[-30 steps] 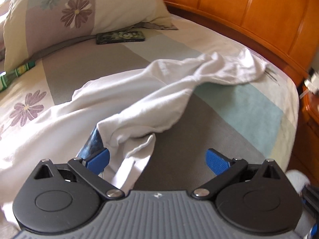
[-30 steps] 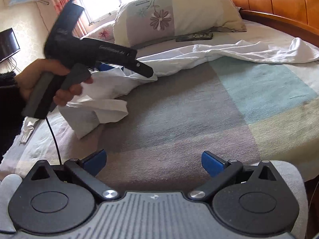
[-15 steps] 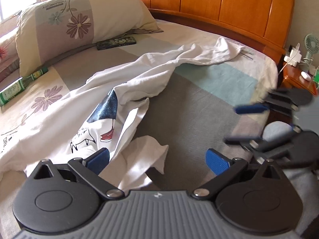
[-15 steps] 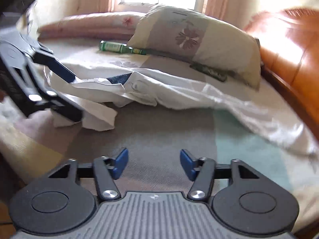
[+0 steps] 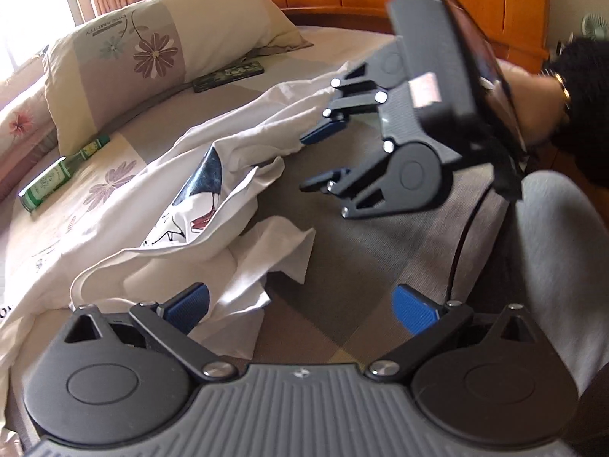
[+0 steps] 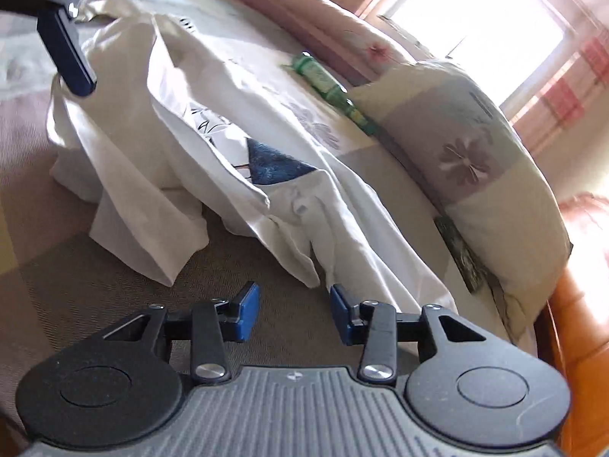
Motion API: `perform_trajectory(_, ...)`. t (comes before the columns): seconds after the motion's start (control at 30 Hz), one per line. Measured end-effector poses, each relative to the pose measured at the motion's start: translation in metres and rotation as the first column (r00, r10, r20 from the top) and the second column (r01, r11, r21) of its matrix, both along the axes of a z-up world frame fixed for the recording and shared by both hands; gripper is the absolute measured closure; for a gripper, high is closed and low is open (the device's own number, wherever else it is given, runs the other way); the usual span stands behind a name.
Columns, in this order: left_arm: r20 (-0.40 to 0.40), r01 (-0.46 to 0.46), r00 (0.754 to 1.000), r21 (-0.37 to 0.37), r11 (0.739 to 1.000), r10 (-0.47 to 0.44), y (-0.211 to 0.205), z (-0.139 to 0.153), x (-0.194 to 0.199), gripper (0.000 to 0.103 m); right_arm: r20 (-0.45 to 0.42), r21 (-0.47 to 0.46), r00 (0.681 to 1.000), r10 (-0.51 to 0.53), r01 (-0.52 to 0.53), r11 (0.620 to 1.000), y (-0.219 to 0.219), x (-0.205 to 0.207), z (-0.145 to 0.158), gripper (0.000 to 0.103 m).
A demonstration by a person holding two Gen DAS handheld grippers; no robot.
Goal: Fold clothes
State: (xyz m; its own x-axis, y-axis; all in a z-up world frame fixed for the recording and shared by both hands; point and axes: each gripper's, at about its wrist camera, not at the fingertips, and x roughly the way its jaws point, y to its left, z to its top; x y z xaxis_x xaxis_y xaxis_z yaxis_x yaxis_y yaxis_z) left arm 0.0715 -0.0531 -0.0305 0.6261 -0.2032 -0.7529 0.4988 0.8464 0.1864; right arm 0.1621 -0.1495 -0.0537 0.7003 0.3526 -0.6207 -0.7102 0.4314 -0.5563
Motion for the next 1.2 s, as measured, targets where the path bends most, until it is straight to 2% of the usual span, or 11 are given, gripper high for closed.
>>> perform_trajectory(0.1, 0.008, -0.014, 1.0, 0.007, 1.0, 0.013, -0.002, -0.004, 0.001, 0.001, 0.051, -0.058, 0.997, 0.058, -0.055, 0.997, 0.009, 0.007, -0.012, 0.056)
perform_trajectory(0.2, 0.001, -0.017, 1.0, -0.007, 1.0, 0.017, -0.001, -0.003, 0.004, 0.001, 0.07, -0.084, 0.99, 0.119, -0.113, 0.99, 0.018, 0.009, -0.019, 0.067)
perform_trajectory(0.27, 0.009, -0.028, 1.0, -0.003, 1.0, 0.028, -0.001, -0.002, 0.007, 0.001, 0.105, -0.118, 0.982, 0.155, -0.143, 0.983, 0.024, 0.008, -0.024, 0.067)
perform_trajectory(0.3, 0.011, -0.037, 0.999, -0.006, 0.999, 0.037, -0.001, -0.001, 0.008, 0.001, 0.123, -0.138, 0.977, 0.171, -0.154, 0.978, 0.027, 0.008, -0.027, 0.072)
perform_trajectory(0.33, 0.013, -0.045, 0.999, -0.01, 0.999, 0.045, 0.0, 0.0, 0.008, 0.001, 0.136, -0.155, 0.974, 0.184, -0.162, 0.975, 0.03, 0.008, -0.029, 0.088)
perform_trajectory(0.37, 0.015, -0.053, 0.998, -0.015, 0.998, 0.053, 0.0, 0.001, 0.008, 0.001, 0.133, -0.162, 0.974, 0.183, -0.161, 0.974, 0.031, 0.008, -0.03, 0.098)
perform_trajectory(0.5, 0.031, -0.076, 0.997, -0.019, 0.997, 0.076, 0.003, 0.007, 0.002, 0.001, 0.121, -0.139, 0.976, 0.18, -0.163, 0.977, 0.019, -0.003, -0.016, 0.097)
perform_trajectory(0.6, 0.044, -0.077, 0.996, -0.023, 0.997, 0.078, 0.005, 0.011, -0.006, 0.001, 0.143, -0.135, 0.977, 0.156, -0.137, 0.981, 0.002, -0.018, 0.0, 0.097)
perform_trajectory(0.73, 0.049, -0.073, 0.996, -0.037, 0.997, 0.074, 0.005, 0.014, -0.016, 0.001, 0.13, -0.114, 0.987, 0.097, -0.082, 0.99, -0.029, -0.039, 0.022, 0.097)
perform_trajectory(0.93, 0.039, -0.07, 0.997, -0.053, 0.996, 0.072, 0.002, 0.015, -0.026, 0.001, 0.116, -0.188, 0.993, 0.011, 0.011, 0.982, -0.067, -0.063, 0.032, 0.097)
perform_trajectory(1.2, 0.044, -0.007, 0.999, -0.069, 0.998, 0.011, -0.006, 0.022, -0.044, 0.001, 0.028, -0.243, 0.994, -0.103, 0.106, 0.964, -0.11, -0.079, 0.035, 0.098)
